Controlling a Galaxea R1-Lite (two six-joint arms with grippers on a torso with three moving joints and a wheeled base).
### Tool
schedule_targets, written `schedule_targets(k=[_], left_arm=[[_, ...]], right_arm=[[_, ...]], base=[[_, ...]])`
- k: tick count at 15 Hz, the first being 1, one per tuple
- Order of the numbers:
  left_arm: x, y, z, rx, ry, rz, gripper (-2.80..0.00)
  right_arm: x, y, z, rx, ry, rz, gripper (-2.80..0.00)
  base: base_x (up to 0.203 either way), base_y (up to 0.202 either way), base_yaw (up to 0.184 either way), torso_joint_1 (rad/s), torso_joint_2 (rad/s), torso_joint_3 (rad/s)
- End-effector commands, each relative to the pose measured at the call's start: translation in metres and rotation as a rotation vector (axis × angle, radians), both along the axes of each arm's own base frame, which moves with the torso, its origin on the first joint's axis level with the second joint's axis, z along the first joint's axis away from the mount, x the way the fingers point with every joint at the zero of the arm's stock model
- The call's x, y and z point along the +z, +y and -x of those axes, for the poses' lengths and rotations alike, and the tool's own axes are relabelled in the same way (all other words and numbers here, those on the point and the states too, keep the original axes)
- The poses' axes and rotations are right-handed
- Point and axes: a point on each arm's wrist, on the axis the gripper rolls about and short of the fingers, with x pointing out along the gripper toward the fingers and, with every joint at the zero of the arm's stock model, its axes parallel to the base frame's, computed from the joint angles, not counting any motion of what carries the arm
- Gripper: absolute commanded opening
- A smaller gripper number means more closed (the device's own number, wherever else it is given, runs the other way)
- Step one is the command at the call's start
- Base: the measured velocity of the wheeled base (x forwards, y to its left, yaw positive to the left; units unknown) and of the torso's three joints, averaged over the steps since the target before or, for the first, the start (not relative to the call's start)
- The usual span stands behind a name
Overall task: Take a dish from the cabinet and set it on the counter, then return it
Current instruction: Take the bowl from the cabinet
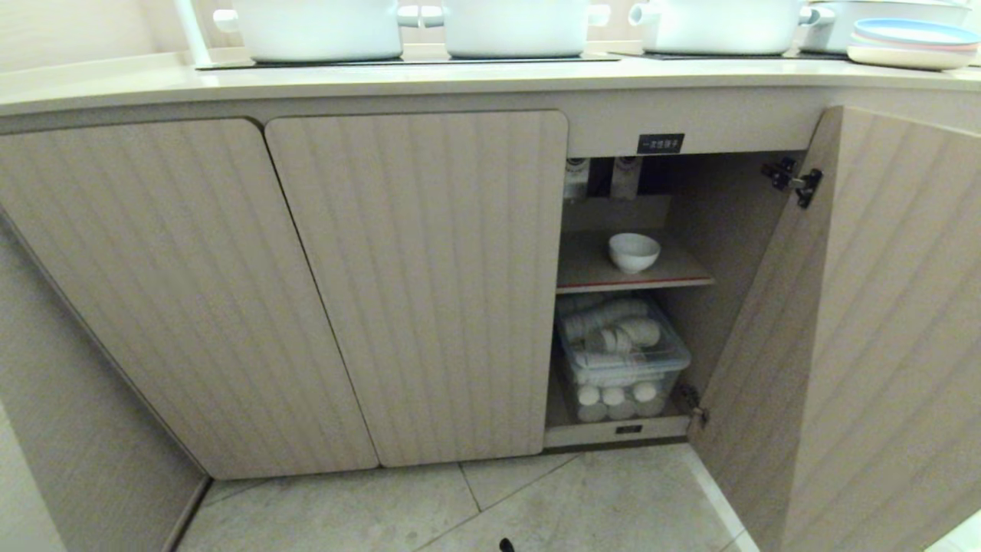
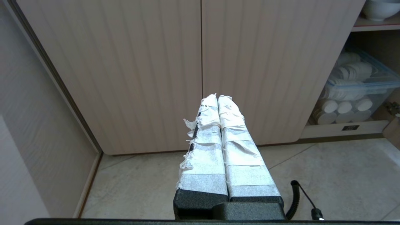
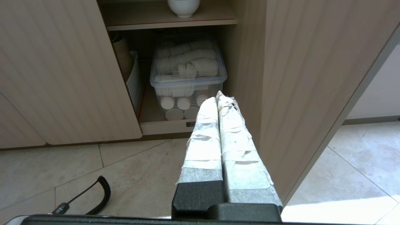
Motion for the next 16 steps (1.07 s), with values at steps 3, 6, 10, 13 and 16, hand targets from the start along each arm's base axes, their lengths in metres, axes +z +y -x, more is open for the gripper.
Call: schedule_targets(k=[3,6,10,13,16], left_arm=[[0.0,0.0,0.0,0.001,0.0,0.001,-2.8],[0.0001,0.0,0.0,0.0,-0.002,0.001,-2.8],[0.0001,0.0,0.0,0.0,-0.002,0.001,-2.8],[0.0001,0.0,0.0,0.0,-0.002,0.001,-2.8],[0.0001,0.0,0.0,0.0,-0.002,0.001,-2.8]], right_arm=[[0.0,0.0,-0.0001,0.0,0.0,0.001,-2.8],[0.0,0.0,-0.0001,0.0,0.0,-0.001,-2.8],[0.0,0.0,-0.0001,0.0,0.0,-0.001,-2.8],[0.0,0.0,-0.0001,0.0,0.0,0.001,-2.8],[0.0,0.0,-0.0001,0.0,0.0,0.0,-2.8]], base=[[0.0,0.0,0.0,0.0,0.0,0.0],[0.0,0.0,0.0,0.0,0.0,0.0],[0.0,0.0,0.0,0.0,0.0,0.0],[0.075,0.0,0.0,-0.001,0.0,0.002],[0.197,-0.001,0.002,0.008,0.0,0.003]])
